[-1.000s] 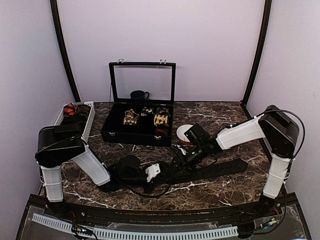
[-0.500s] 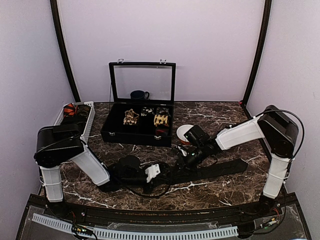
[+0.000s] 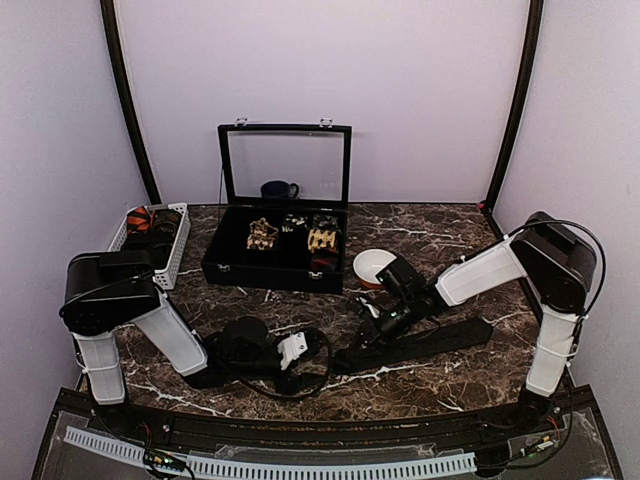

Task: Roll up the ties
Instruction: Roll the tie at the center of the board.

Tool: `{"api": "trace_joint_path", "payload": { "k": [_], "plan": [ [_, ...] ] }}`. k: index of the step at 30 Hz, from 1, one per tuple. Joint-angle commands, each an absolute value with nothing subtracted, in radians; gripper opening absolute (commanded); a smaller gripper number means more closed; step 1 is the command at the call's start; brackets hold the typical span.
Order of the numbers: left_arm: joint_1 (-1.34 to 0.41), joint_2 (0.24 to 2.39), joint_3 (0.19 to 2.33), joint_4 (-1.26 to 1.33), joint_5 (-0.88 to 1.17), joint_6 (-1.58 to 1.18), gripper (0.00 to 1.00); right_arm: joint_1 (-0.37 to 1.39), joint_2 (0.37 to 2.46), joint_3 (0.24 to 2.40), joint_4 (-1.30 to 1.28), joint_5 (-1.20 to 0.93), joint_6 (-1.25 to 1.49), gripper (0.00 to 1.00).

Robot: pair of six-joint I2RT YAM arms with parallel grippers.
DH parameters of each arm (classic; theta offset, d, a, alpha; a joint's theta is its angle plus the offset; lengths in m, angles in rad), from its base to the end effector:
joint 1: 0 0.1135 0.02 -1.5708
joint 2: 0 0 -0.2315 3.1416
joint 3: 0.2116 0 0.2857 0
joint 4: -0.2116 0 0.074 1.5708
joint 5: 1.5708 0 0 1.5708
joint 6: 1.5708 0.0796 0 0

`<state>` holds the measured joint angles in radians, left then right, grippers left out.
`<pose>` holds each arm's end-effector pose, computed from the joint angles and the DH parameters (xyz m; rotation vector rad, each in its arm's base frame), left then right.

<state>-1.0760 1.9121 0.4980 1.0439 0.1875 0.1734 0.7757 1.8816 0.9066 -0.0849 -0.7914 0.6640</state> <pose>0.1495 -0.3082 0.0100 1.2812 1.5555 -0.7706 0.2179 0.2930 0.0230 0.4424 -2.6648 -1.3058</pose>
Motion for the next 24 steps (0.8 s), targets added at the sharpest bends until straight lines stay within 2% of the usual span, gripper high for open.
{"api": "trace_joint_path", "payload": {
  "k": [1, 10, 18, 24],
  "plan": [
    [-1.078, 1.908, 0.489, 1.087, 0.212, 0.136, 0.67, 0.757, 1.926, 0.838, -0.121, -0.731, 0.597, 0.0],
    [-1.095, 1.99, 0.549, 1.149, 0.273, 0.06, 0.68, 0.749, 1.94, 0.804, -0.094, -0.716, 0.575, 0.0],
    [-1.117, 2.074, 0.6, 1.206, 0.188, 0.018, 0.7, 0.748, 1.942, 0.807, -0.089, -0.721, 0.572, 0.0],
    [-1.117, 2.113, 0.6, 1.213, 0.169, 0.08, 0.66, 0.749, 1.944, 0.812, -0.091, -0.724, 0.569, 0.0]
  ]
}}
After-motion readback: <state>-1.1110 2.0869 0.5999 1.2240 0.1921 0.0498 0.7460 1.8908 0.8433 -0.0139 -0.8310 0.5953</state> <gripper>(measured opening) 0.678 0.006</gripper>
